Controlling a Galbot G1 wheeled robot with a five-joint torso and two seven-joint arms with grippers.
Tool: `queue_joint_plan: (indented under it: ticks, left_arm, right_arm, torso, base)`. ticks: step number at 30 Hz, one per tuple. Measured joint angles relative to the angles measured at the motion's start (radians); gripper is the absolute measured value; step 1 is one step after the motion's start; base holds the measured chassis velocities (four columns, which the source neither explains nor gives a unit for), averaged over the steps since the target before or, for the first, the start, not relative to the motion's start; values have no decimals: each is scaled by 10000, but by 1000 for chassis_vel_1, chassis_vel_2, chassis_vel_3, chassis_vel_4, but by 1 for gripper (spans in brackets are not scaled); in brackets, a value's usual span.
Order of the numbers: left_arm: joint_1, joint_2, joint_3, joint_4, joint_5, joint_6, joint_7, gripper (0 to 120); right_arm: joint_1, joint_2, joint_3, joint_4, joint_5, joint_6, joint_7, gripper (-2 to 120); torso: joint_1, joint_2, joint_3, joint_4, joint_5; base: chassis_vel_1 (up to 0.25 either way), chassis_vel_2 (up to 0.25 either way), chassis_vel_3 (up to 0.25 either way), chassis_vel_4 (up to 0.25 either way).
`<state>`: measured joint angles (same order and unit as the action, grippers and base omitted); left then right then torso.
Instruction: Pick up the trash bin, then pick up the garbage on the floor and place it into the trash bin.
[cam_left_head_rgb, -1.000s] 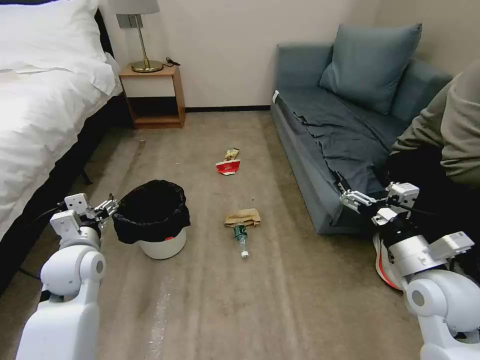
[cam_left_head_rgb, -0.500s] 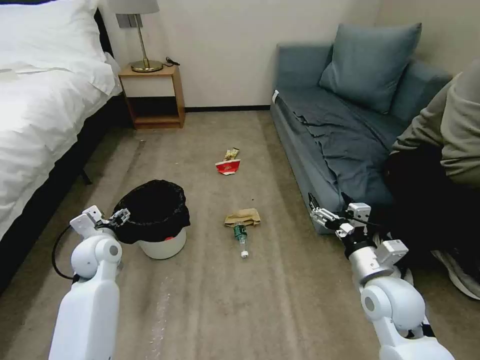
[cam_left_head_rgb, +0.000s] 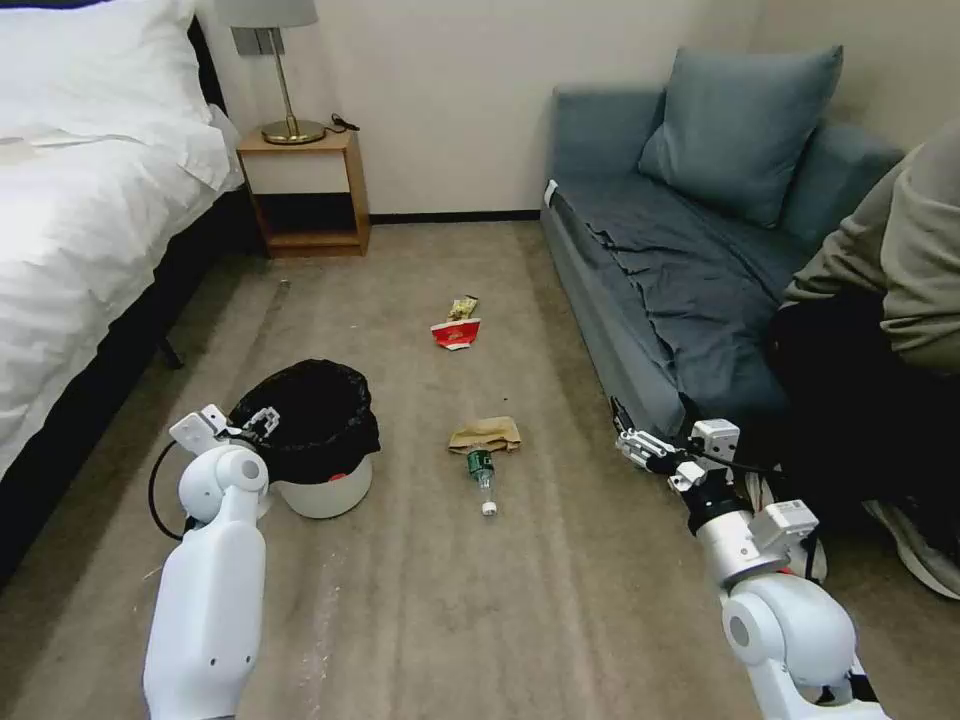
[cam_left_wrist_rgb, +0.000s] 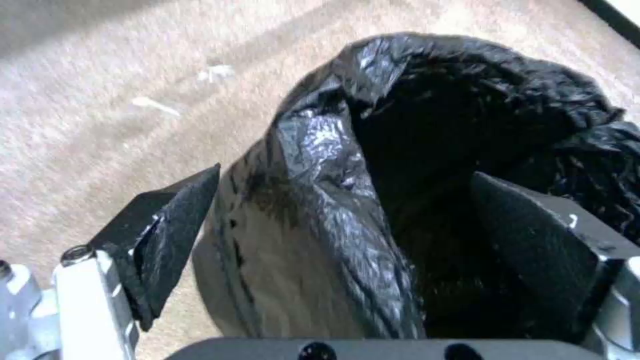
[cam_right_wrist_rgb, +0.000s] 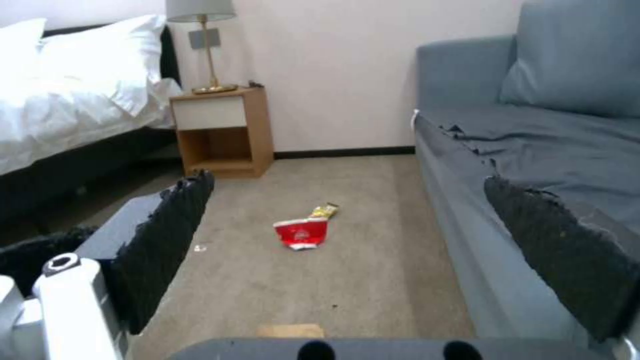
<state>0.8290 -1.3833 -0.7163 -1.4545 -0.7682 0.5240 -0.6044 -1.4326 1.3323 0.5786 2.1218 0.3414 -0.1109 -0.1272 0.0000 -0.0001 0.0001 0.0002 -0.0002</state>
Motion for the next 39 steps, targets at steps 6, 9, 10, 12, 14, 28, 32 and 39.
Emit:
queue_joint_plan:
  ticks: [6, 9, 10, 12, 14, 28, 32, 39]
  left_arm:
    - [-600, -82, 17, 1094, -168, 52, 82, 95]
    - [-813, -152, 68, 1612, -165, 62, 219, 86]
    - [-985, -187, 67, 1894, -154, 23, 329, 81]
    - [-1202, -274, 82, 2278, -86, -8, 529, 70]
    - [-1246, -321, 91, 2377, -58, -11, 604, 68]
    - [-694, -348, 165, 1845, 21, 52, 778, 14]
    - [-503, -210, 119, 1652, -46, 125, 774, 2]
    - [-290, -112, 62, 1448, -102, 158, 797, 2]
  right_arm:
    - [-154, 162, -201, -101, -345, 262, -168, 100]
    - [-192, 177, -229, -93, -364, 324, -234, 100]
    - [-205, 177, -237, -85, -368, 369, -299, 100]
    - [-226, 178, -257, -77, -387, 437, -397, 100]
    - [-234, 188, -268, -76, -393, 472, -417, 100]
    - [-145, 228, -374, -393, -440, 603, -479, 100]
    - [-125, 285, -509, -422, -492, 610, -473, 100]
    - [-111, 282, -548, -415, -523, 611, -461, 100]
  torso:
    - [0, 0, 0, -1, 2]
    - [0, 0, 0, 0, 2]
    - [0, 3, -3, 1, 15]
    - [-1, 5, -5, 5, 19]
    - [-1, 6, -6, 6, 21]
    - [0, 1, 0, -12, -10]
    - [0, -1, 2, -6, -10]
    - [0, -1, 2, -7, -8]
  base:
    - [0, 0, 0, 0]
    - [0, 0, 0, 0]
    - [0, 0, 0, 0]
    - [0, 0, 0, 0]
    - [0, 0, 0, 0]
    - [0, 0, 0, 0]
    - [0, 0, 0, 0]
    - [0, 0, 0, 0]
